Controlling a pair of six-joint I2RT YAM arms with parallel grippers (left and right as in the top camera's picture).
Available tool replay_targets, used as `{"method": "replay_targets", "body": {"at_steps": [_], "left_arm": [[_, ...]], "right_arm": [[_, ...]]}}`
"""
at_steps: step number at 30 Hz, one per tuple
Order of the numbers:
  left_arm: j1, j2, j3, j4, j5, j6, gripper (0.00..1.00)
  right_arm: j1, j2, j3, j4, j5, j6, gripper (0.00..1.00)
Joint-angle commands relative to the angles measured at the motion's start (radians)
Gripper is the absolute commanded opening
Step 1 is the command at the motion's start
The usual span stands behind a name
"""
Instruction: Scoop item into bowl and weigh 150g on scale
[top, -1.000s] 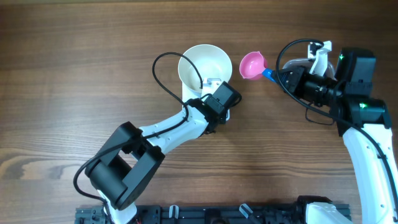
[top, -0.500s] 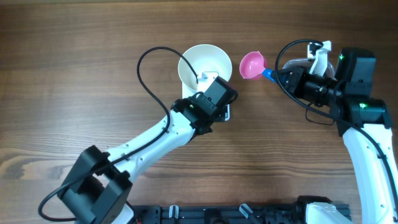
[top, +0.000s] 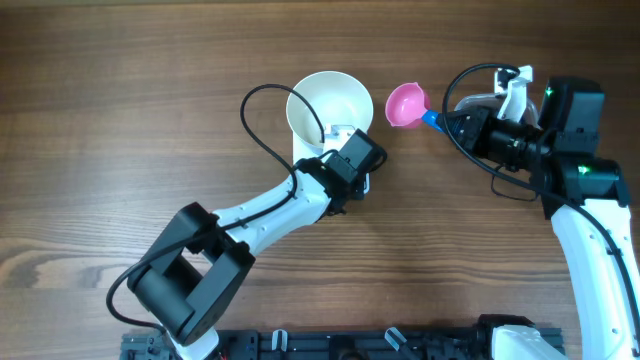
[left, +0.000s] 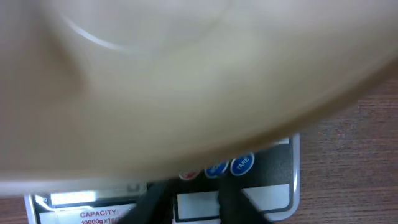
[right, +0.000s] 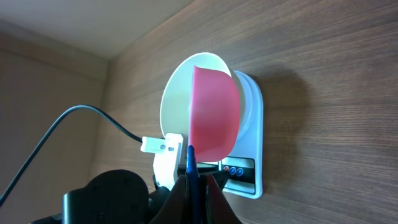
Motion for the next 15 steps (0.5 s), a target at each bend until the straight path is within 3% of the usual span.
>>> {"method": "replay_targets", "body": {"at_steps": [1, 5, 15], "left_arm": [[0.010, 0.054, -0.005, 0.016, -0.029, -0.002, 0.14], [0.011, 0.056, -0.005, 0.022, -0.040, -0.002, 0.04], [0.011, 0.055, -0.005, 0.024, -0.061, -0.002, 0.04]], "right_arm": [[-0.003, -0.016, 0.017, 0.003, 0.011, -0.022, 0.04], [-0.003, -0.016, 0.017, 0.003, 0.018, -0.021, 0.04], [-0.003, -0.016, 0.017, 0.003, 0.019, -0.021, 0.04]]}}
